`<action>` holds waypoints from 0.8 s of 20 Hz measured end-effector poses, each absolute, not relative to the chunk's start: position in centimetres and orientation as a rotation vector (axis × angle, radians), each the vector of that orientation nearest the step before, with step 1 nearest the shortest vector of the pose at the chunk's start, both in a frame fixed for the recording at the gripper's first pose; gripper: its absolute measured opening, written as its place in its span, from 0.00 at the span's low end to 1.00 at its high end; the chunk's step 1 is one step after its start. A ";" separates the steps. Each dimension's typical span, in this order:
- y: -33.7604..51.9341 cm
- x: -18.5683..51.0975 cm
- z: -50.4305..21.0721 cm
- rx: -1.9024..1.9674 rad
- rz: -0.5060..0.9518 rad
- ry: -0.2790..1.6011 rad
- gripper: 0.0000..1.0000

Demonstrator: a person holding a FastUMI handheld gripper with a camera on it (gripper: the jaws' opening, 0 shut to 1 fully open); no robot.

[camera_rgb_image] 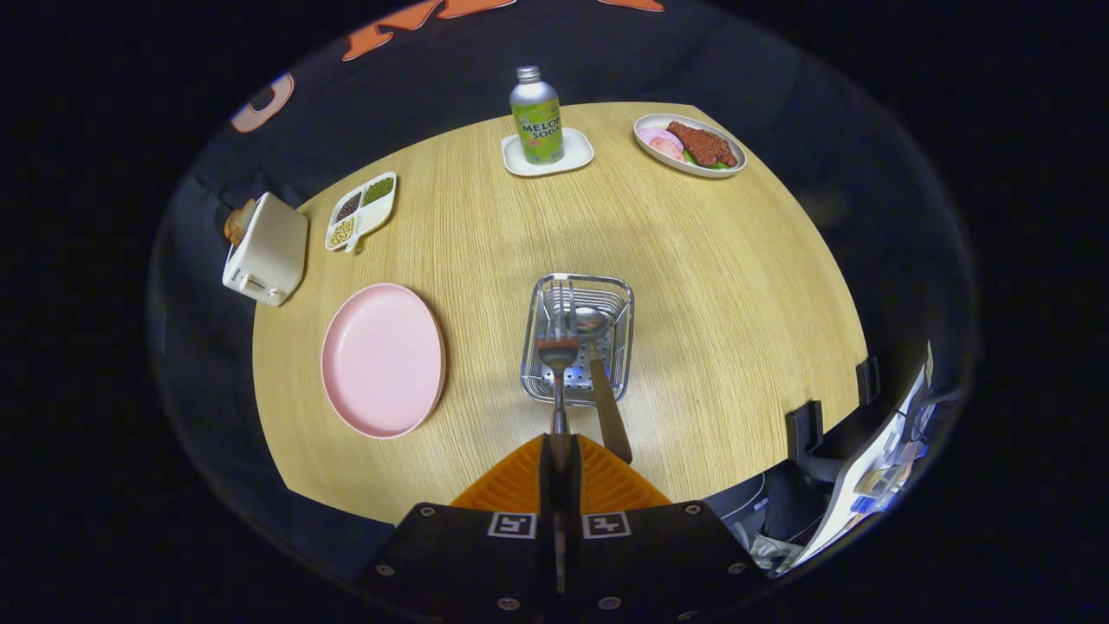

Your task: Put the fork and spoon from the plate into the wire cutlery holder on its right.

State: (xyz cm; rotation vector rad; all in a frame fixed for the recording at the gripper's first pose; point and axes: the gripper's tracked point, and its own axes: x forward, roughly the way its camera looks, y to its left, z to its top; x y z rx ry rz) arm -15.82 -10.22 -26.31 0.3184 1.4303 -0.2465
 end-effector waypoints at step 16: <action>-11.4 -13.4 -27.5 0.407 -0.224 1.516 0.10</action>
